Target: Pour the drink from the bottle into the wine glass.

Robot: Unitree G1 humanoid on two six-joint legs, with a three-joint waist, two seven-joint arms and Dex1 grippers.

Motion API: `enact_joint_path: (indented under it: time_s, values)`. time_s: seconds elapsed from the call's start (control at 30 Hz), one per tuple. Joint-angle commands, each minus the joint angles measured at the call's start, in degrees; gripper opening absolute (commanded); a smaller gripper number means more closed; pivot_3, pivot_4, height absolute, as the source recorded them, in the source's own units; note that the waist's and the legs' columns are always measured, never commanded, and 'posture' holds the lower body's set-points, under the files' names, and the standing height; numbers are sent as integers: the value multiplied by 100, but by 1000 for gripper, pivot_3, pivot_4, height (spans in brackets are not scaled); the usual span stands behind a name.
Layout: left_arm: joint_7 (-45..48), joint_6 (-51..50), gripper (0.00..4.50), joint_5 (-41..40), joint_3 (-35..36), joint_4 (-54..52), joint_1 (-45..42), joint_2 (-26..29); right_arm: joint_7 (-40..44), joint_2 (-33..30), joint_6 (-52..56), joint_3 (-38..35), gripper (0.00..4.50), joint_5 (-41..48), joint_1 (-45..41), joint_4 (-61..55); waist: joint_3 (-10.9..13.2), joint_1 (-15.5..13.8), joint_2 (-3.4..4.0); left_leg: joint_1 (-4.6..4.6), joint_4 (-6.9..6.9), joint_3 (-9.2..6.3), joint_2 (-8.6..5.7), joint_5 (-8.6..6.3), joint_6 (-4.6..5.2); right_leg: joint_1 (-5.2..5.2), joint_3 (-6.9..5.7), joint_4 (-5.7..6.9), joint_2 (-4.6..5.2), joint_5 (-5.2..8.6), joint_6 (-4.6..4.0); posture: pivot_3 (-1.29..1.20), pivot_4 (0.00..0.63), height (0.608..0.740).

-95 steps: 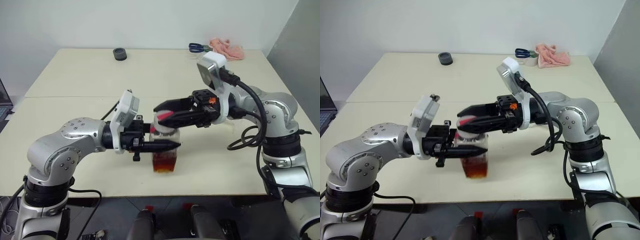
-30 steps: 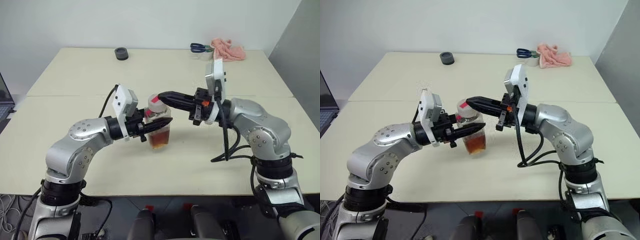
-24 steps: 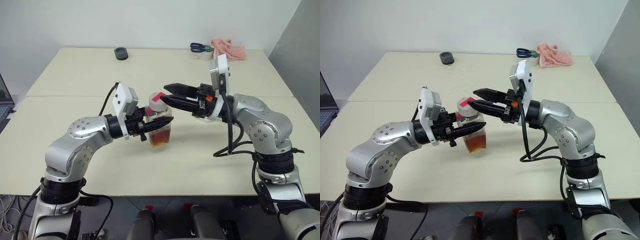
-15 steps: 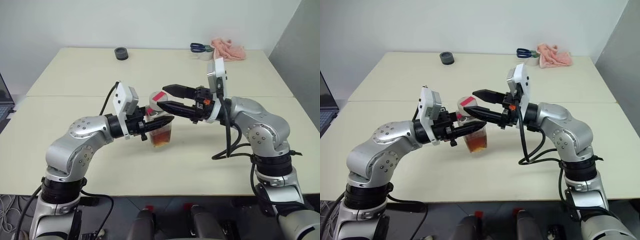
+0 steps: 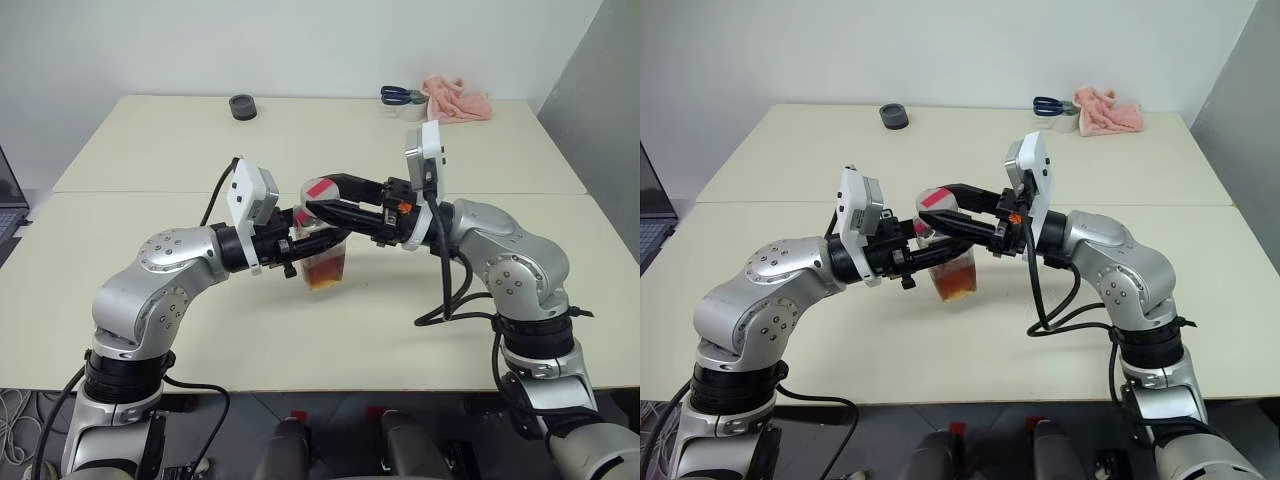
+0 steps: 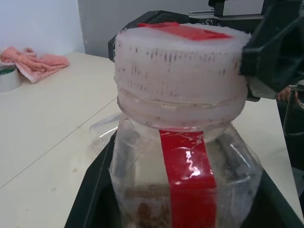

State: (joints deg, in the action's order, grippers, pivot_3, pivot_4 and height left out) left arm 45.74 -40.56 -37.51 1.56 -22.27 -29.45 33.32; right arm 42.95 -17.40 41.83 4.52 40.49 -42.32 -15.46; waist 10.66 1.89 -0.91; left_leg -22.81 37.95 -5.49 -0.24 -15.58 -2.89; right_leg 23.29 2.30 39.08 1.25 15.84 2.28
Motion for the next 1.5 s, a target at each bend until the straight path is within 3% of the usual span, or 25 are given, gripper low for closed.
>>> enact_joint_path:
  time_s: [0.03, 0.13, 0.27, 0.4, 0.57, 0.67, 0.83, 1.03, 1.23, 1.5]
  values:
    - [35, 109, 1816, -85, 78, -207, -54, 21, 81, 4, -120, -86, 1844, 88, -73, -163, 0, 0, 0, 0, 0, 0, 0, 0, 0, 0, 0, 0, 0, 0, 0, 0, 150, 740]
    - [126, -8, 1816, -252, 98, -366, 2, 85, 360, -99, -57, -145, 1844, 259, -144, -117, 0, 0, 0, 0, 0, 0, 0, 0, 0, 0, 1, 0, 0, 0, 0, 0, 150, 740]
    - [482, -404, 1816, -939, 187, -924, 176, 370, 1990, -636, 207, 80, 1844, 799, -456, 63, 1, 2, 0, -2, 0, 1, -1, -1, 1, 0, 3, -5, 2, 0, 0, 0, 150, 740]
    - [580, -744, 1816, -1598, 304, -1206, 135, 613, 3045, -852, 227, 493, 1844, 832, -733, 180, 1, 10, 1, 1, -4, 1, 2, -1, 2, 0, 1, -6, 0, 0, 0, 0, 150, 740]
    - [475, -782, 1816, -1722, 295, -1177, -54, 669, 3443, -837, -58, 587, 1844, 403, -1104, 891, 1, 8, 1, 8, 2, 1, 3, -1, 3, -8, -2, 1, -5, 0, 1, 0, 150, 740]
    - [381, -713, 1816, -1619, 360, -1088, -59, 681, 3456, -1085, 49, 356, 2875, 358, -1140, 1135, 0, 4, 0, 10, 2, 2, 2, -1, 2, -9, -1, 1, -6, 0, 1, 0, 150, 740]
    - [79, -437, 1816, -1323, 347, -1084, 188, 559, 2838, -1706, 423, -226, 4459, 457, -490, 663, 1, -36, 0, -3, 3, -4, -5, 0, 1, -6, -5, -9, 8, 0, 0, 0, 150, 740]
    - [-195, -262, 1816, -1151, 338, -1095, 407, 377, 983, -1405, 1103, -1011, 4459, 1168, 301, -696, 1, 7, -1, -6, -3, -4, -5, -1, 1, 2, 9, -10, 12, 0, 0, 0, 150, 740]
    - [-340, -174, 1816, -1027, 263, -939, 299, 199, -626, -437, 799, -922, 4459, 1125, 626, -1644, 1, -1, -1, 3, -1, -3, 5, 0, 0, -3, -3, 2, -7, 0, 1, 0, 150, 740]
    - [-211, -112, 1816, -914, 150, -757, 88, 160, -994, -105, 701, -624, 4459, 1113, 540, -1659, 1, -2, -1, 2, 1, 2, 2, 1, -1, -4, 2, -2, -5, 0, 1, 0, 150, 740]
